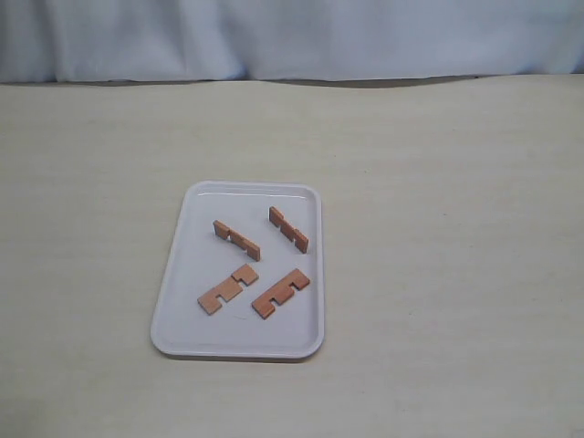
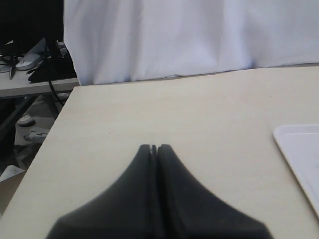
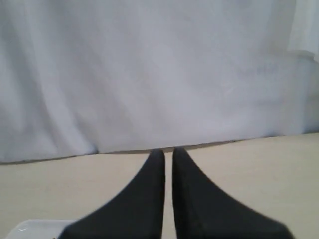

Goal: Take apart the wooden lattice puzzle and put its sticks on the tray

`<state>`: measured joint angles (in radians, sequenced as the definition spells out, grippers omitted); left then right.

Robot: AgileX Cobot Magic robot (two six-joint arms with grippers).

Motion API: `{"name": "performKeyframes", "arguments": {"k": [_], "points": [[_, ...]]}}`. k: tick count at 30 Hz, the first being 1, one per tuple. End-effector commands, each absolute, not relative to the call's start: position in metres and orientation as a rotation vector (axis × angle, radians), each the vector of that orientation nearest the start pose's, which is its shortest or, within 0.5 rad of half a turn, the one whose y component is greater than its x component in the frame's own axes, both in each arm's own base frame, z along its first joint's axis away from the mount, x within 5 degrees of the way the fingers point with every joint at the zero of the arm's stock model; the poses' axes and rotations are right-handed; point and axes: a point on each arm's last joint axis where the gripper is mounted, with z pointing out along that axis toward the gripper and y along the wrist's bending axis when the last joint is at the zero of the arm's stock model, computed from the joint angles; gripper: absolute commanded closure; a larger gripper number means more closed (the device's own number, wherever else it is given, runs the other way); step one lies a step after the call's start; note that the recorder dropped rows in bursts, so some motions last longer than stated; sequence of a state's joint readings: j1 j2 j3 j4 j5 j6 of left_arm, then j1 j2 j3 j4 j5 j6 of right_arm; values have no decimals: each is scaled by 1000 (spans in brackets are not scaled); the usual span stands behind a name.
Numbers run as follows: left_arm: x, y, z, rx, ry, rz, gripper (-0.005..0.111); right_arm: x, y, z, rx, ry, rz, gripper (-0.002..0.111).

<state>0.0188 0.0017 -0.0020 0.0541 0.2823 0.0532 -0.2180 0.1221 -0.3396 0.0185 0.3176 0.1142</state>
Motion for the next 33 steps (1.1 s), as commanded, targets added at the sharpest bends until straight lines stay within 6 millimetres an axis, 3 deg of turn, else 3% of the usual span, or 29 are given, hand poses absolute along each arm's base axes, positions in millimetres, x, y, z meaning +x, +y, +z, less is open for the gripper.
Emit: {"name": "performKeyframes", "arguments": {"k": [1,13,17,22,33], "points": [[55,2,189,71,1753,99,107,36,-7,295,234,1476,-54,103],[55,2,189,71,1753,99,107,19,-4,312,217,1386,-60,103],[55,2,189,71,1753,99,107,20,-3,310,233,1411,-35,103],[55,2,188,71,1760,99,107,29,-5,293,228,1414,-50,103],[55,2,188,71,1760,99,107,51,-10,228,247,1515,-49,103]]}}
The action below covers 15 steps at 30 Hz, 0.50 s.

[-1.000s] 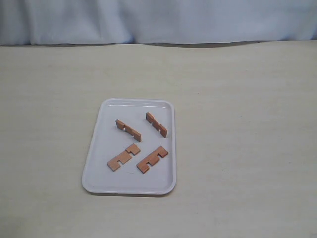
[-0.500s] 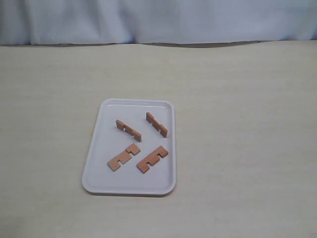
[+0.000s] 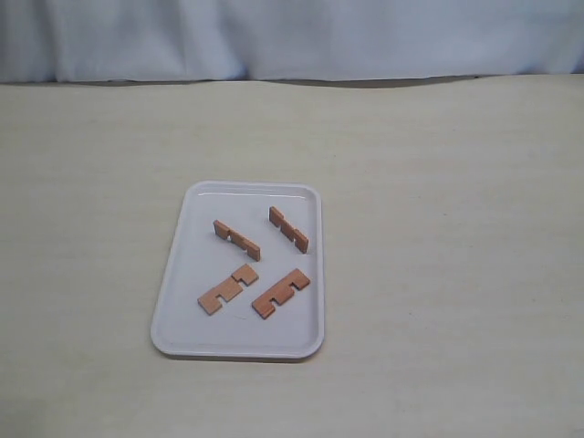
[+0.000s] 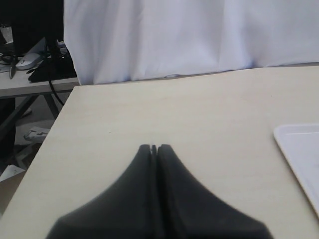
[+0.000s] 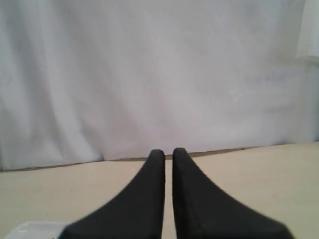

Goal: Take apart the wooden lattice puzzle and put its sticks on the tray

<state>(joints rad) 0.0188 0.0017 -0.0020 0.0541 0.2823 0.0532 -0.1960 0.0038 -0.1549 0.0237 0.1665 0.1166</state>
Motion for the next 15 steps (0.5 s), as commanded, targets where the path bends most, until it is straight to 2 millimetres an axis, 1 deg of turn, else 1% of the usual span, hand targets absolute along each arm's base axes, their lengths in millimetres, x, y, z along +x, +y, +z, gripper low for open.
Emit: {"name": "performKeyframes", "arguments": {"k": [1,3,6,8,15], "points": [[55,2,188,71,1760,99,107,53,-10,219,251,1541,-49,103],[55,2,188,71,1760,99,107,55,-11,202,258,1584,-48,103],[55,2,188,71,1760,99,107,55,-11,199,278,1616,-31,103],[55,2,188,71,1760,99,107,55,-10,201,295,1595,-6,103],[55,2,188,71,1760,99,107,55,-10,200,294,1598,-7,103]]}}
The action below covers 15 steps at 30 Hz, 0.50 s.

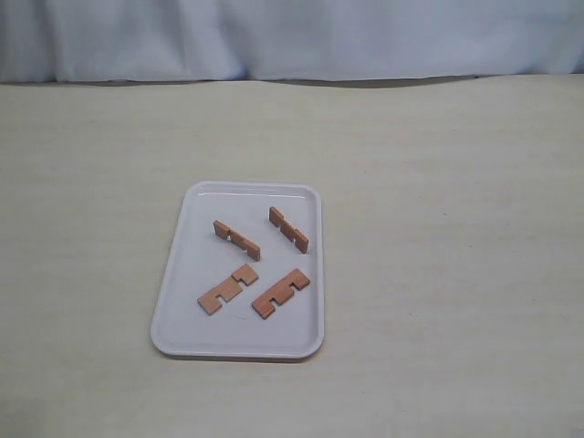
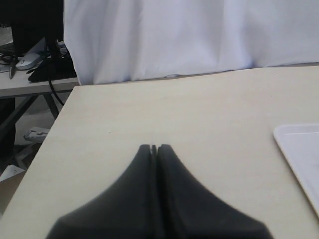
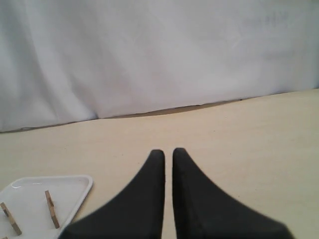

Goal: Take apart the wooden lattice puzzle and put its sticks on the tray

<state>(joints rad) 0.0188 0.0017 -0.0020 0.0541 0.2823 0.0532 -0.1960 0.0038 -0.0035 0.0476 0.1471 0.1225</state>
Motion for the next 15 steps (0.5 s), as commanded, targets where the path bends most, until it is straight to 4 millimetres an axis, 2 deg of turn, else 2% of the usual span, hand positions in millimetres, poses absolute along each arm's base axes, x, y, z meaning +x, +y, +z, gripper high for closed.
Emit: {"name": "performKeyframes", "arguments": {"k": [1,15], "points": [[55,2,188,71,1760,99,107,55,-10,199,294,1608,-8,103],[55,2,189,71,1751,99,107,55,-10,194,302,1667,-5,103]]}}
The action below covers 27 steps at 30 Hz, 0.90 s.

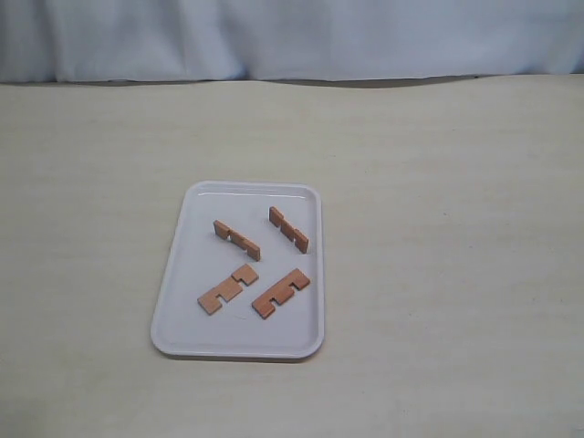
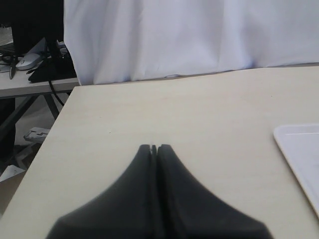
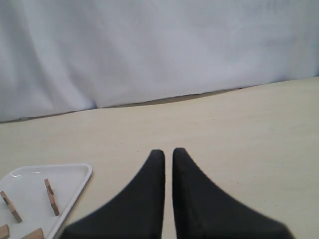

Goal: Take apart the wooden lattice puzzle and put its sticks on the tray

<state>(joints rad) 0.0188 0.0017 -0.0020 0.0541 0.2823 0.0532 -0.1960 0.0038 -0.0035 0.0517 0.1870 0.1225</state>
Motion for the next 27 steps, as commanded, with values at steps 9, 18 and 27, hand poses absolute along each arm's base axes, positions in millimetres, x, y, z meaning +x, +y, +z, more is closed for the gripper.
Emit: {"name": "performKeyframes", "arguments": {"k": [9,18,27], "points": [[55,2,189,71,1751,99,107,55,-9,191,314,1699,7,103],[55,2,189,71,1751,99,107,55,-9,191,314,1699,7,103],[55,2,188,71,1761,99,107,55,-9,191,314,1699,7,103]]}}
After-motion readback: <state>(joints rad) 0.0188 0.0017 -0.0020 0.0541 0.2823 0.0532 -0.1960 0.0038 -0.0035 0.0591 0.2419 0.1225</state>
